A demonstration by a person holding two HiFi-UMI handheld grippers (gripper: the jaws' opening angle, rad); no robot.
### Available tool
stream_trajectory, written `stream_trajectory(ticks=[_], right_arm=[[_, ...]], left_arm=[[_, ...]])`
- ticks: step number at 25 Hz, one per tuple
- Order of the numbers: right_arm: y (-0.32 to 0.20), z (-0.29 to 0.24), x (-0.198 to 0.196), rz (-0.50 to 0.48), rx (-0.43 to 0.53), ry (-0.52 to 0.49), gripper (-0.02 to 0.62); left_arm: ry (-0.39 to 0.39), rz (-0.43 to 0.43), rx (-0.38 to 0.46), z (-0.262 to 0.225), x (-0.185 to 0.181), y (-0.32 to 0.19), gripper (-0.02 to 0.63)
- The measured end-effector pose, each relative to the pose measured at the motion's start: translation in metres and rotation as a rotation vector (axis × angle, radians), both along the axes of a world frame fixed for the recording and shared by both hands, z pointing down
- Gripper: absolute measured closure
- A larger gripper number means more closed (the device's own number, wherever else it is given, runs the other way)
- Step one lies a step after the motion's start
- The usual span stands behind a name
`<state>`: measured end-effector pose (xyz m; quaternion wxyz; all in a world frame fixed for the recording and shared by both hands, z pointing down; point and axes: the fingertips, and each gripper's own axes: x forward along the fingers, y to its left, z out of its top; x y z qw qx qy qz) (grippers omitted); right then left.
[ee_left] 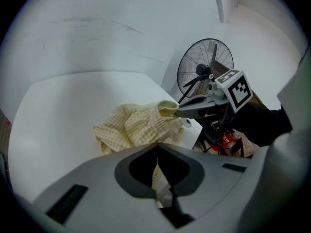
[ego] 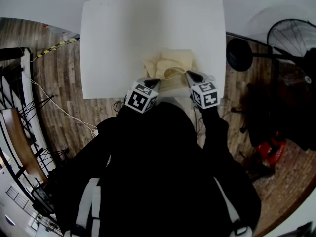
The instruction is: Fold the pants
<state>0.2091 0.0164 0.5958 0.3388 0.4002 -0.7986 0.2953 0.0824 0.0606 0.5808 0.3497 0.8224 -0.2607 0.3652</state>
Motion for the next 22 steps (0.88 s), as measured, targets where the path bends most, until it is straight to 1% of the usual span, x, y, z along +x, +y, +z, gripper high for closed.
stream_trajectory(ticks=[4,10,14,17,22], right_arm=[[0.013,0.009,-0.004,-0.005,-0.014,0.001,0.588],[0.023,0.017,-0.005,0.014,-0.057,-0.023,0.588],[0.028,0.015,-0.009,0.011,-0.084,-0.071,0.586],[0.031,0.008,-0.011,-0.006,-0.087,-0.095,0.542],[0.031,-0.006,-0.008,-0.008,-0.070,-0.097,0.523]], left_arm=[[-0.038,0.028,-0.011,0.011,-0.005,0.011,0.600],[-0.052,0.030,-0.025,0.016,-0.008,0.017,0.600],[-0.030,0.024,-0.031,0.013,-0.008,0.021,0.598],[0.001,0.013,-0.021,0.004,-0.010,0.021,0.584],[0.017,-0.009,-0.010,0.000,-0.013,0.016,0.581]])
